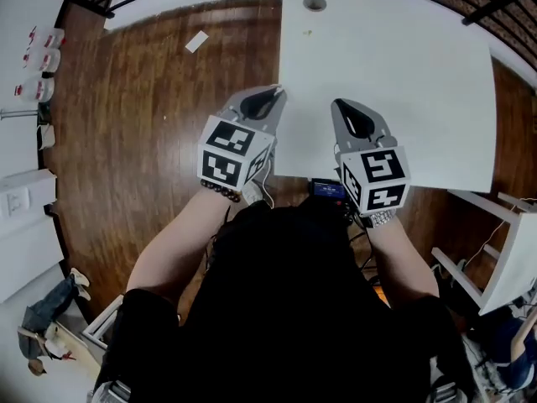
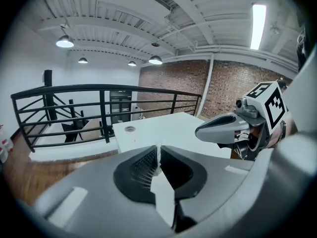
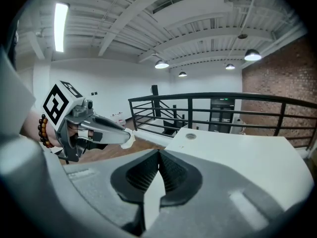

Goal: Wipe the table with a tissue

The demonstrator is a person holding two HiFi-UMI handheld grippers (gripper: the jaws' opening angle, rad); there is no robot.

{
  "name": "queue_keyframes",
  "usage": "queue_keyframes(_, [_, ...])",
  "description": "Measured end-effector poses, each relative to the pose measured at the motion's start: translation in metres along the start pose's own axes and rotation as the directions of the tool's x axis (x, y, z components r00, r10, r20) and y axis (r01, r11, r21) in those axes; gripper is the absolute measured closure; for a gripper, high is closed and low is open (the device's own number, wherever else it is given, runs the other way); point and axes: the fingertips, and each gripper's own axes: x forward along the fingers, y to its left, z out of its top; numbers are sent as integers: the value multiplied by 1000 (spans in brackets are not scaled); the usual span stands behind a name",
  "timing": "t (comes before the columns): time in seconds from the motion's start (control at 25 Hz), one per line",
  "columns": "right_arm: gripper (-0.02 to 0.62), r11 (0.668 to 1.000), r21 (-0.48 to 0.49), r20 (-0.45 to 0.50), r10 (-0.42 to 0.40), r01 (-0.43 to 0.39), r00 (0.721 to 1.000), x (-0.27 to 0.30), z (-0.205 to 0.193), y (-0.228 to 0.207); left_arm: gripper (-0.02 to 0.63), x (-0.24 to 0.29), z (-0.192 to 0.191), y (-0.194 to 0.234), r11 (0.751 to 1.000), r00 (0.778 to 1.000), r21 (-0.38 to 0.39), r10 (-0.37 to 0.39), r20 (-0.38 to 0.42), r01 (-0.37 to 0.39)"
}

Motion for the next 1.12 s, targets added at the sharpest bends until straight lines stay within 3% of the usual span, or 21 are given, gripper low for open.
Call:
queue_keyframes(0.24, [603, 981, 59, 19, -188, 187, 982, -21, 5, 36, 571, -28, 4, -2, 985, 988, 84, -152, 19, 150])
queue_keyframes(0.52, [603, 952, 93, 39, -298, 293, 954, -38, 12, 59, 571, -56, -2, -11, 964, 972, 136, -232, 26, 227])
queue_keyframes(0.8, [603, 949, 118, 47, -300, 292, 953, -33, 14, 57, 571, -44, 2, -10, 962, 972, 148, -235, 16, 230])
queue_keyframes(1.12, [603, 965, 150, 30, -223, 216, 974, 6, 12, 17, 571, 12, 12, 4, 970, 982, 152, -187, -28, 189])
